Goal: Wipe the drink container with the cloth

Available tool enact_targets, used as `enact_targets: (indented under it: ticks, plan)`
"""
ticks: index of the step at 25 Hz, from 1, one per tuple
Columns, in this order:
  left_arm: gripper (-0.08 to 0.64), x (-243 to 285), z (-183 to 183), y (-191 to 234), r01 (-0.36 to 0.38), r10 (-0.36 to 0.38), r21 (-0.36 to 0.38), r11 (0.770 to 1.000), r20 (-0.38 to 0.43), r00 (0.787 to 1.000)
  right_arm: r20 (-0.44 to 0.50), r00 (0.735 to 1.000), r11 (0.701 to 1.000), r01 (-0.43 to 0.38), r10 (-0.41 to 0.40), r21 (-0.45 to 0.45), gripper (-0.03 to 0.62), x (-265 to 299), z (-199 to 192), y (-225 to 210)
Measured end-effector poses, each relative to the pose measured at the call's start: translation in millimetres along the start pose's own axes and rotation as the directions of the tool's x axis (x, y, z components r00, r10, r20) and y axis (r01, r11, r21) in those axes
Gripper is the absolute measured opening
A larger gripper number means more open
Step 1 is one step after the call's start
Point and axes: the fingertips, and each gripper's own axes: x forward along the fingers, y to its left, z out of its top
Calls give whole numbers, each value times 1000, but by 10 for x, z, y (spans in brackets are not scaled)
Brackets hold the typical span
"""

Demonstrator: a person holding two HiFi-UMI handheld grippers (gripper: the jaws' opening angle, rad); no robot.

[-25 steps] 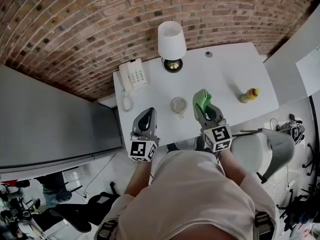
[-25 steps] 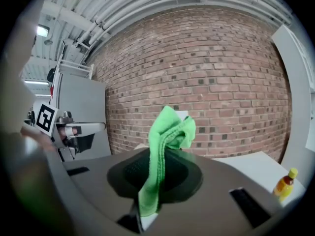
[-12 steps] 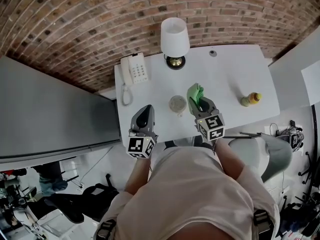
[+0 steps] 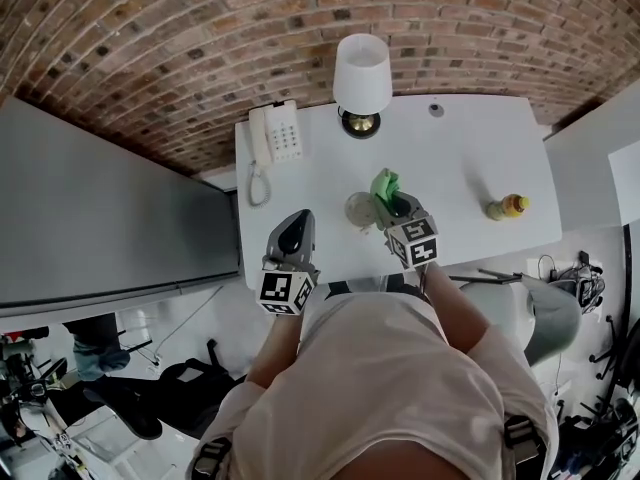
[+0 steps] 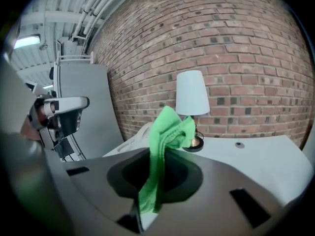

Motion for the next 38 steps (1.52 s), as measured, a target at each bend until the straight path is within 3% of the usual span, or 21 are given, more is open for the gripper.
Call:
enact_targets:
  ticks: [20,32,38]
  plan:
    - [9,-24,-79,47,22,-22,-11,1000,-17,1000,-110,990,973,-112,92,-199,43,424,232,230]
    - [9,-126,-85,102,-1,1,-7,1000,-16,1000,-237,937,894,-324,258,-310,43,797,259,709]
    - [9,-185,-98,135,-24,24,-17,1000,-10,1000,-295,906,827,-403,302,-392,43,834,214,1044]
